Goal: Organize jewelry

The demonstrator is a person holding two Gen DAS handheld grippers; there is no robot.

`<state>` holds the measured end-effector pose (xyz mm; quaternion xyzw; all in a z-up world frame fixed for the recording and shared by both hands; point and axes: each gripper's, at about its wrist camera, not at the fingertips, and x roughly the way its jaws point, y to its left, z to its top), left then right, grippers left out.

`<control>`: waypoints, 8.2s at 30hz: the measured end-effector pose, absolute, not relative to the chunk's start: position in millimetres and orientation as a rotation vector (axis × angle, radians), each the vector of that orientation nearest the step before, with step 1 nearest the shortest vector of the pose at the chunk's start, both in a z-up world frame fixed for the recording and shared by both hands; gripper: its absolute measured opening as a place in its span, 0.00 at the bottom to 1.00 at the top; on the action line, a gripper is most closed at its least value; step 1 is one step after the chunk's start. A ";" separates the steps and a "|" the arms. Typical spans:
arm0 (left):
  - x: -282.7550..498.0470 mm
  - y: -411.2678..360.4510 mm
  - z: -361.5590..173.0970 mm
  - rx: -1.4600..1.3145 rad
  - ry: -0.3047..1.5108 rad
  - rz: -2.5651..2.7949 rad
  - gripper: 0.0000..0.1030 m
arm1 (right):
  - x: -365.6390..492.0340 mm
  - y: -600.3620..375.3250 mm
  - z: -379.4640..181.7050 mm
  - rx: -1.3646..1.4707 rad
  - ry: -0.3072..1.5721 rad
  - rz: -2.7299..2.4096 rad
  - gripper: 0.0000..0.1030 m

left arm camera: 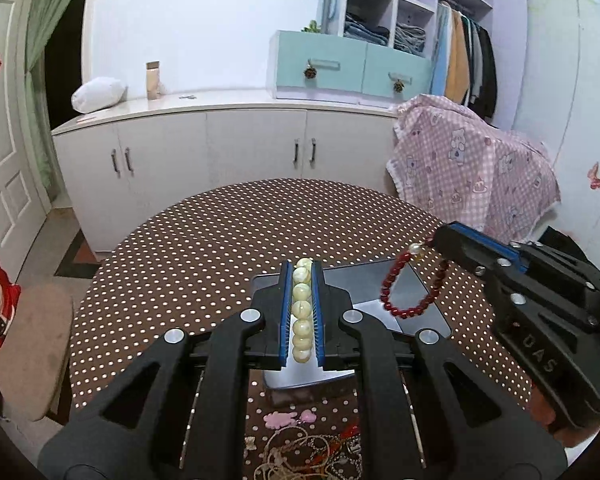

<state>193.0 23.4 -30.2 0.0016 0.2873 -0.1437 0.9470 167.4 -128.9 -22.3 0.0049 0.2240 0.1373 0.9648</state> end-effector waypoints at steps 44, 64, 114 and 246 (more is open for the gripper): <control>157.9 40.7 -36.3 0.002 0.602 -0.219 0.70 | 131.8 -147.0 -28.8 -0.005 0.465 0.219 0.55; 115.6 69.1 -95.2 -0.107 0.762 -0.218 0.75 | 96.9 -150.4 -66.5 -0.023 0.555 0.191 0.60; 62.3 106.9 -87.1 -0.144 0.538 -0.146 0.24 | 89.6 -70.5 -84.3 -0.045 0.649 0.484 0.43; 96.8 39.8 -71.9 -0.033 0.549 -0.293 0.61 | 103.9 -149.3 -63.9 0.034 0.627 0.250 0.79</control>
